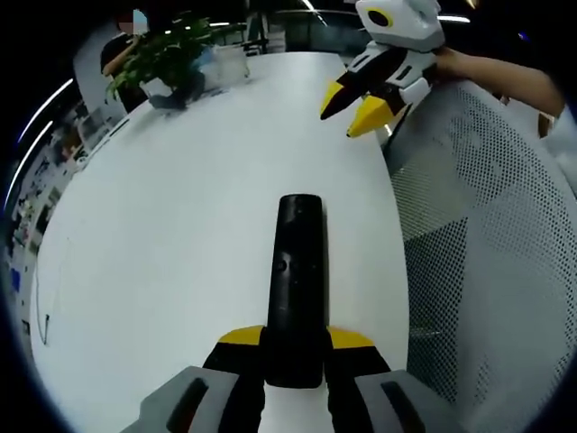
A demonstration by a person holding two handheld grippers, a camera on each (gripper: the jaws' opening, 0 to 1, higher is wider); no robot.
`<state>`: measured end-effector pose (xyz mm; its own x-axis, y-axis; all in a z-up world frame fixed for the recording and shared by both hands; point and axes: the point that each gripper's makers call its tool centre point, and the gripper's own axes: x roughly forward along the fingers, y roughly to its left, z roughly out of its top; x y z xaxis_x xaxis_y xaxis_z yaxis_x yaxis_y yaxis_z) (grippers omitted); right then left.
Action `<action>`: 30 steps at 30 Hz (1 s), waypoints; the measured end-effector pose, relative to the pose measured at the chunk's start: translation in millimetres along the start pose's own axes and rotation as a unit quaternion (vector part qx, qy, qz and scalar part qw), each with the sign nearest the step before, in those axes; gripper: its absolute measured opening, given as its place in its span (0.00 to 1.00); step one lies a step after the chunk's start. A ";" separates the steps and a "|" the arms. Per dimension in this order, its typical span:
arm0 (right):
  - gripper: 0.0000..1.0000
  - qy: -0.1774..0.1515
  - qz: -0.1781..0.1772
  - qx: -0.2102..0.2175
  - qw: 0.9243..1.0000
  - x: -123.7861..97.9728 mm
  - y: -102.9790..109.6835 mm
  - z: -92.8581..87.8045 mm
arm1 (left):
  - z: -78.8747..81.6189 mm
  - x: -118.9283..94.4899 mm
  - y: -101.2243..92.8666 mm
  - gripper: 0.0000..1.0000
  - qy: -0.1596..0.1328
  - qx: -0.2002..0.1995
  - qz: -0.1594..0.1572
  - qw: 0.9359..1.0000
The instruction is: Press the specified remote control buttons in sequence, fully releasing each button before pressing the next.
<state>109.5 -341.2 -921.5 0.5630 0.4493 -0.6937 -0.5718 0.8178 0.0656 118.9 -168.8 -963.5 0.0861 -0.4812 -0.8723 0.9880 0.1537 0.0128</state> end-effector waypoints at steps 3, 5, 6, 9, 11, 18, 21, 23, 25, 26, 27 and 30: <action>0.26 0.003 -0.001 0.006 1.000 0.4 -0.9 -1.4 | -0.7 -0.8 0.0 0.24 -0.015 -0.002 0.000 1.000; 0.26 0.008 -0.002 0.010 1.000 0.8 -1.6 -3.5 | -1.0 -0.8 0.2 0.24 -0.024 -0.004 0.000 1.000; 0.26 0.012 -0.002 0.010 1.000 1.2 -1.5 -4.7 | -1.0 -1.0 -0.2 0.24 -0.030 -0.003 0.000 1.000; 0.25 0.019 -0.001 0.005 1.000 1.9 -0.2 -6.4 | -0.8 -1.6 -1.3 0.24 -0.054 -0.011 0.001 0.998; 0.24 0.022 0.001 0.004 1.000 2.4 0.4 -7.3 | -1.4 -1.8 -1.9 0.24 -0.070 -0.012 0.001 0.997; 0.21 0.028 0.008 -0.005 1.000 3.7 3.1 -8.7 | 0.2 -2.5 -6.8 0.24 -0.109 0.009 -0.018 0.994; 0.20 0.030 0.010 -0.011 0.999 3.8 4.2 -9.2 | 0.4 -2.8 -7.3 0.24 -0.118 0.010 -0.020 0.993; 0.20 0.031 0.007 -0.011 0.999 3.3 2.2 -10.0 | 1.5 -2.3 -7.4 0.24 -0.117 0.010 -0.019 0.993; 0.20 0.026 0.006 -0.010 1.000 2.8 1.7 -8.7 | 2.0 -2.6 -7.8 0.24 -0.117 0.010 -0.018 0.993; 0.20 0.024 0.007 -0.011 1.000 2.9 2.0 -7.7 | 2.0 -2.7 -8.4 0.24 -0.118 0.009 -0.018 0.993; 0.20 0.024 0.008 -0.012 1.000 2.9 2.1 -7.3 | 2.0 -2.9 -8.7 0.24 -0.119 0.007 -0.017 0.993; 0.19 0.026 0.007 -0.019 0.999 2.8 2.4 -7.5 | 2.5 -2.8 -10.4 0.24 -0.113 -0.002 -0.012 0.994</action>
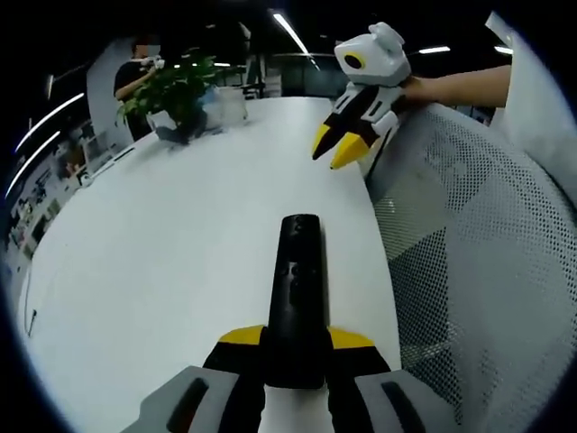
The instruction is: Press the specified remote control buttons in sequence, fully releasing each button before pressing the next.
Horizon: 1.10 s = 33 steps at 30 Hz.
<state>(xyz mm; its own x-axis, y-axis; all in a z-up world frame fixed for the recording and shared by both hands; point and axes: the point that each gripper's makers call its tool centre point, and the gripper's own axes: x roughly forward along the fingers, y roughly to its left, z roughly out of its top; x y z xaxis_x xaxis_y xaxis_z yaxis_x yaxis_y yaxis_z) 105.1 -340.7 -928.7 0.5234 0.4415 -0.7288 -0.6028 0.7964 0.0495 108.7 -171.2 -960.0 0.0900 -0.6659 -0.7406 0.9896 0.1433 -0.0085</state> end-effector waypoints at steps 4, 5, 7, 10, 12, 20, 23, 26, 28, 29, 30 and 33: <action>0.18 -0.002 -0.005 -0.005 1.000 -1.1 -0.5 1.0 | 0.3 1.3 -3.4 0.24 0.015 -0.006 0.009 1.000; 0.18 -0.004 -0.006 -0.005 1.000 -1.2 -1.4 1.0 | 0.1 1.1 -3.7 0.24 0.015 -0.009 0.012 1.000; 0.17 -0.004 -0.007 -0.006 1.000 -1.4 -1.6 1.4 | -0.7 0.9 -4.2 0.24 0.013 -0.010 0.013 1.000; 0.16 0.001 -0.010 -0.032 0.999 -2.2 -0.4 1.9 | -0.8 0.7 -4.3 0.24 0.010 -0.010 0.012 1.000; 0.15 0.008 -0.009 -0.076 0.997 -1.7 1.1 3.8 | -1.3 0.4 -5.5 0.24 0.009 -0.007 0.008 1.000; 0.07 0.041 0.064 -0.116 0.990 1.2 34.0 2.7 | -2.6 -0.7 -5.9 0.24 -0.003 -0.002 0.001 1.000; 0.05 0.032 0.073 -0.117 0.990 1.1 41.8 14.6 | -2.5 -0.6 -6.2 0.24 -0.005 0.000 0.000 1.000; 0.01 0.017 0.077 -0.126 0.989 2.7 50.0 31.5 | -2.8 -0.9 -7.1 0.24 -0.008 0.002 -0.001 1.000; 0.00 0.008 0.080 -0.135 0.988 4.1 54.8 40.2 | -2.8 -1.1 -7.5 0.24 -0.009 0.002 -0.002 1.000; 0.00 0.004 0.081 -0.137 0.987 5.2 57.9 45.0 | -3.0 -1.5 -8.4 0.24 -0.008 0.005 -0.004 1.000; 0.00 0.000 0.082 -0.137 0.987 6.8 59.6 48.5 | -3.1 -1.5 -8.9 0.24 -0.008 0.005 -0.005 1.000; 0.00 -0.007 0.093 -0.138 0.986 13.4 66.7 53.6 | -3.3 -1.8 -10.1 0.24 -0.009 0.007 -0.007 1.000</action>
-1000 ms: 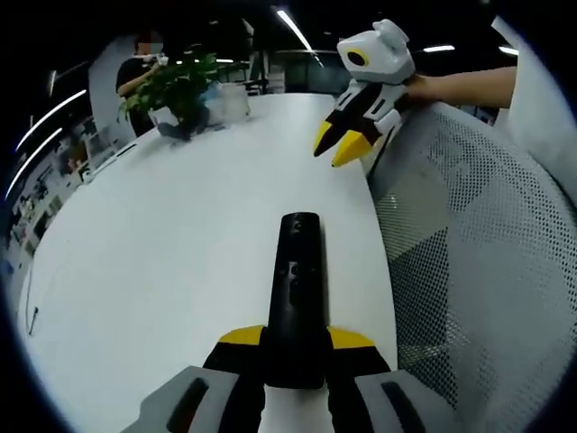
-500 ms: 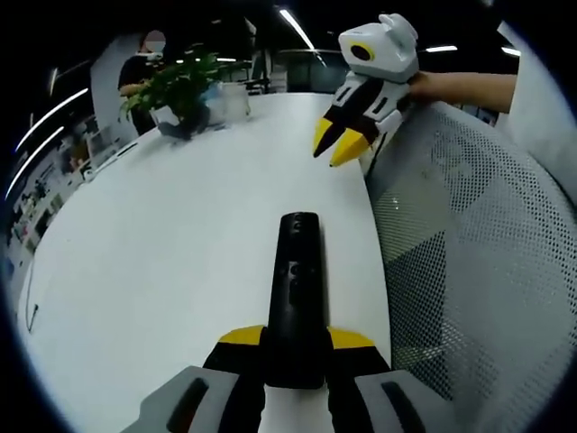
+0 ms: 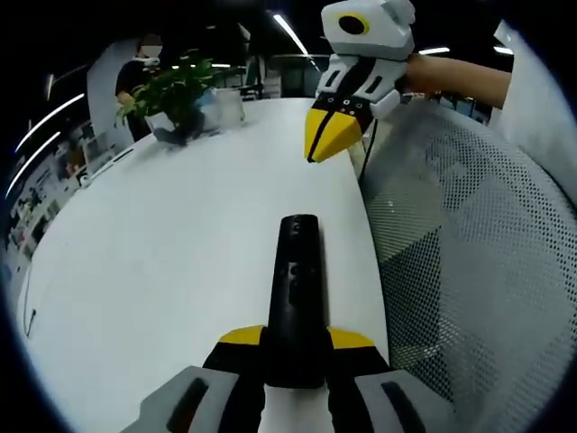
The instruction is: Press the specified remote control buttons in sequence, fully releasing each button before pressing the next.
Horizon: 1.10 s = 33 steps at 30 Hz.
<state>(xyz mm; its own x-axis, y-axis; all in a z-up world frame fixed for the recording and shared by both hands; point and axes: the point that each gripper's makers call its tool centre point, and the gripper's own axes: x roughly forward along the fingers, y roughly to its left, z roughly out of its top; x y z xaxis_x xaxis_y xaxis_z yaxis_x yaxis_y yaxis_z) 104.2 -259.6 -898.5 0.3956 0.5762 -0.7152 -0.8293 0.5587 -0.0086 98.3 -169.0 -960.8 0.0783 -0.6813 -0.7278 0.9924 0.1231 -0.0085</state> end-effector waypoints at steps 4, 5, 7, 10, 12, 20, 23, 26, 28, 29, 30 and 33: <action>0.00 0.027 0.016 -0.022 0.999 11.2 6.1 -7.4 | -0.1 0.0 -0.7 0.24 0.000 0.004 -0.003 1.000; 0.00 0.032 0.020 -0.026 0.999 13.5 7.8 -8.6 | -0.1 -0.1 -1.0 0.24 -0.001 0.005 -0.004 1.000; 0.00 0.045 0.027 -0.034 0.998 18.5 9.5 -12.8 | -0.4 -0.5 -2.8 0.24 -0.003 0.010 -0.008 1.000; 0.00 0.066 0.032 -0.039 0.997 25.6 7.9 -19.8 | -0.8 -1.2 -5.7 0.24 -0.007 0.017 -0.015 1.000; 0.00 0.080 0.037 -0.043 0.995 29.8 7.0 -24.8 | -0.2 -0.8 -6.2 0.24 -0.009 0.020 -0.017 1.000; 0.00 0.116 0.067 -0.063 0.989 36.7 10.7 -35.3 | 0.4 -0.5 -6.9 0.24 -0.016 0.027 -0.022 0.999; 0.00 0.133 0.072 -0.078 0.985 38.9 11.5 -39.6 | 0.1 -0.5 -7.2 0.24 -0.017 0.029 -0.023 0.999; 0.00 0.137 0.077 -0.092 0.983 38.5 11.1 -38.4 | -0.1 -0.3 -7.0 0.24 -0.018 0.028 -0.023 0.999; 0.00 0.146 0.083 -0.109 0.980 38.5 11.8 -39.0 | 0.0 -0.1 -7.1 0.24 -0.018 0.027 -0.024 0.999; 0.00 0.156 0.084 -0.120 0.977 39.0 12.0 -39.4 | 0.0 0.0 -7.3 0.24 -0.019 0.027 -0.024 0.999; 0.00 0.165 0.085 -0.137 0.973 39.1 11.3 -40.0 | 0.1 0.1 -7.3 0.24 -0.019 0.026 -0.024 0.999; 0.00 0.195 0.083 -0.197 0.957 40.5 12.7 -40.5 | 0.0 0.2 -7.3 0.24 -0.019 0.026 -0.026 0.999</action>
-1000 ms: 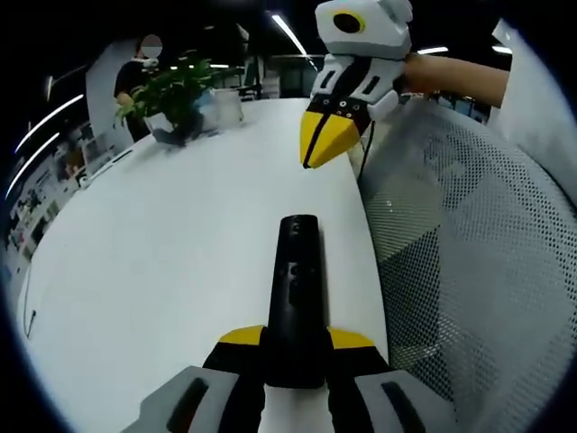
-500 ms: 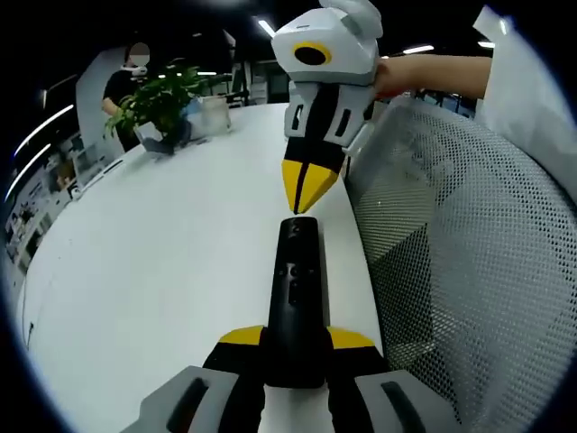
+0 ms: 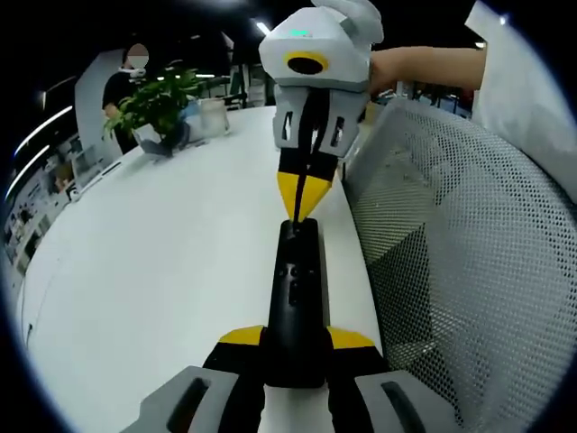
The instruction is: Press the specified remote control buttons in sequence, fully releasing each button before pressing the next.
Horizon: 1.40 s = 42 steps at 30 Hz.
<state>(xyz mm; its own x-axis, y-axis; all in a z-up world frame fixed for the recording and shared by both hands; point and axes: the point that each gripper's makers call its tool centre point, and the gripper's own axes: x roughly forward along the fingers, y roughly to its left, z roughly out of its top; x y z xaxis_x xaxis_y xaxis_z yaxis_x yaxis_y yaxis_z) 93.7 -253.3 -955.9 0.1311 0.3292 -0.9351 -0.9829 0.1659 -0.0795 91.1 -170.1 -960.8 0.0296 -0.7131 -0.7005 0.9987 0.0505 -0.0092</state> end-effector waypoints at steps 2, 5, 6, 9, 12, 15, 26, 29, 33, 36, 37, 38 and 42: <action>0.00 0.010 -0.006 -0.014 1.000 0.6 1.1 0.2 | 0.0 0.1 0.1 0.24 0.001 0.000 0.000 1.000; 0.00 -0.010 -0.018 0.026 0.999 -0.1 -0.1 -0.6 | 0.2 0.3 0.1 0.24 0.002 -0.001 -0.001 1.000; 0.00 -0.023 -0.021 0.049 0.998 -0.3 -0.6 -0.7 | 0.1 0.2 0.2 0.24 0.002 -0.002 -0.001 1.000; 0.00 -0.072 -0.033 0.109 0.991 -2.1 -3.5 -0.7 | 0.1 0.2 0.2 0.24 0.002 -0.002 -0.001 1.000; 0.00 -0.098 -0.047 0.078 0.991 -3.5 -1.7 -1.9 | 0.2 0.3 0.4 0.24 0.001 -0.003 0.000 1.000; 0.00 -0.098 -0.045 0.075 0.991 -3.9 -1.6 2.2 | 0.4 0.4 0.8 0.24 0.000 -0.003 0.000 1.000; 0.00 -0.066 -0.023 0.044 0.997 0.7 1.2 9.0 | 0.4 1.0 1.1 0.24 0.000 -0.002 0.001 1.000; 0.00 -0.048 -0.019 0.029 0.998 2.0 0.4 10.2 | 0.4 1.1 1.1 0.24 0.001 -0.003 0.003 1.000; 0.00 -0.035 -0.016 0.043 0.998 3.3 -2.1 11.5 | 0.4 0.8 1.2 0.24 0.000 -0.003 0.002 1.000; 0.00 -0.065 -0.008 0.078 0.995 2.3 -2.1 11.4 | 0.1 0.8 1.2 0.24 -0.001 -0.004 0.002 1.000; 0.00 -0.075 -0.005 0.090 0.993 1.6 -2.1 11.1 | 0.2 0.8 1.2 0.24 -0.001 -0.003 0.002 1.000; 0.00 -0.084 -0.001 0.099 0.992 1.0 -2.1 11.4 | 0.1 0.7 1.0 0.24 -0.002 -0.003 0.002 1.000; 0.00 -0.093 0.014 0.083 0.992 -0.5 1.6 17.9 | -0.9 0.4 -2.4 0.24 0.000 0.004 -0.013 1.000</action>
<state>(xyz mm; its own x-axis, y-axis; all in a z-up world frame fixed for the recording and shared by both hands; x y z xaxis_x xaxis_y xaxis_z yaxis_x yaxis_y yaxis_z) 94.3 -236.6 -949.4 0.1413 0.4992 -0.8549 -0.9539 0.2996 0.0172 88.6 -169.9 -961.7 0.0044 -0.7137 -0.7004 0.9994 0.0264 -0.0206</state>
